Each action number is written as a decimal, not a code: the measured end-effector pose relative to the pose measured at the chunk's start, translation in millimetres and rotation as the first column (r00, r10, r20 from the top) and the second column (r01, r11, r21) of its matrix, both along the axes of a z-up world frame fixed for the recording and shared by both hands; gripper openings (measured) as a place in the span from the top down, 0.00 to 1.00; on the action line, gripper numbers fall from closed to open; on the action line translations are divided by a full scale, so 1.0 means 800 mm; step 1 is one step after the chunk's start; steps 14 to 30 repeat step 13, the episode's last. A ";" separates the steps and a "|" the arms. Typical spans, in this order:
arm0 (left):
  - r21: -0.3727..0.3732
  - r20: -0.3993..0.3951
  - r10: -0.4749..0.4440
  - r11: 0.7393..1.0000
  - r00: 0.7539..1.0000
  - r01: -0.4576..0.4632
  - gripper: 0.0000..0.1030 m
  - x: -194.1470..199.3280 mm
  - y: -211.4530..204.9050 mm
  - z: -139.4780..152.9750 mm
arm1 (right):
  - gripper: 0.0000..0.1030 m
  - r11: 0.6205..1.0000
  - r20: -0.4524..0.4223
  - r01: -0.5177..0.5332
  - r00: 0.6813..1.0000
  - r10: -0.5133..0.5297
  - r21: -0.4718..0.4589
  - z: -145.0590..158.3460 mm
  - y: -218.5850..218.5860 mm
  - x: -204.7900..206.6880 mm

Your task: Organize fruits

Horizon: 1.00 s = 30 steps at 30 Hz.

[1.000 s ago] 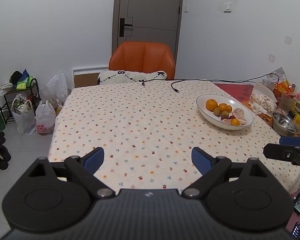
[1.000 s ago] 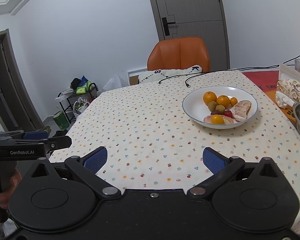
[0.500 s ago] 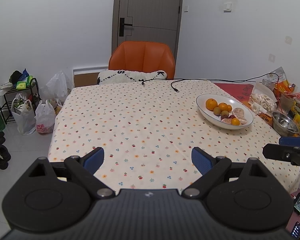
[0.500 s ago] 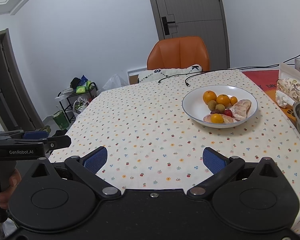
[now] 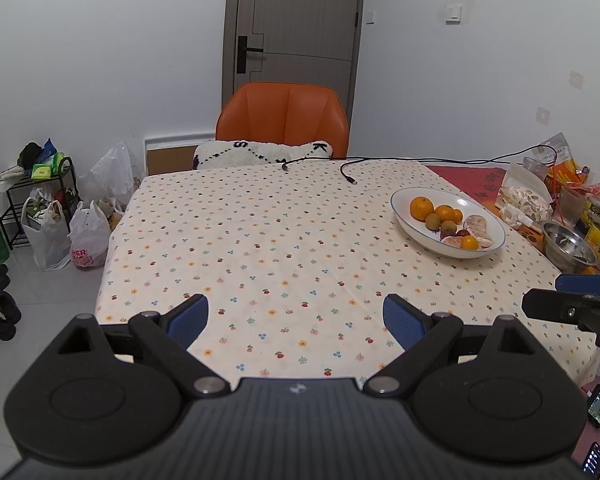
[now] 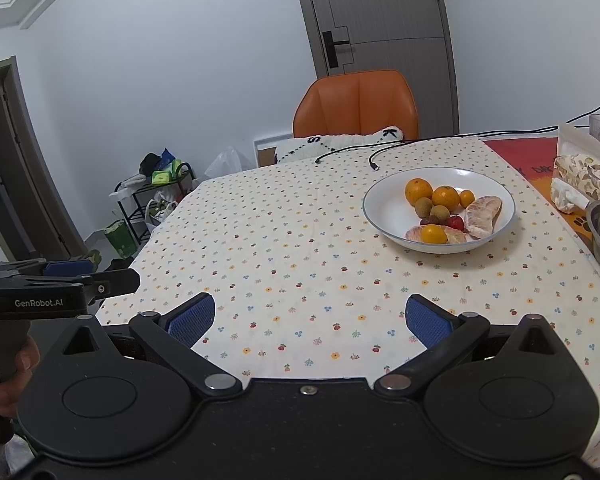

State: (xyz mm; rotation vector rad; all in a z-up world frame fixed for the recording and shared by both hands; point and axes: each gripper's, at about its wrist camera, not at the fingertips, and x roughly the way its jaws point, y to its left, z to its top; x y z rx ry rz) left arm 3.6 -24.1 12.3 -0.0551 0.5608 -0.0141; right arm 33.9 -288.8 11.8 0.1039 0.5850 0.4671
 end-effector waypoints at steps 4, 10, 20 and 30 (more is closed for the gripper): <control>0.001 0.009 -0.006 1.000 1.000 0.006 0.10 -0.001 -0.003 0.001 | 0.00 1.000 -0.001 0.001 1.000 -0.001 0.000 0.000 0.000 0.000; 0.001 0.012 -0.009 1.000 1.000 0.009 0.10 -0.002 -0.004 0.001 | 0.00 1.000 -0.002 0.000 1.000 0.000 0.000 0.000 0.000 0.000; 0.000 0.010 -0.012 1.000 1.000 0.012 0.10 -0.002 -0.004 0.001 | 0.00 1.000 -0.006 0.004 1.000 -0.004 -0.001 -0.002 0.000 0.001; 0.000 0.010 -0.012 1.000 1.000 0.012 0.10 -0.002 -0.004 0.001 | 0.00 1.000 -0.006 0.004 1.000 -0.004 -0.001 -0.002 0.000 0.001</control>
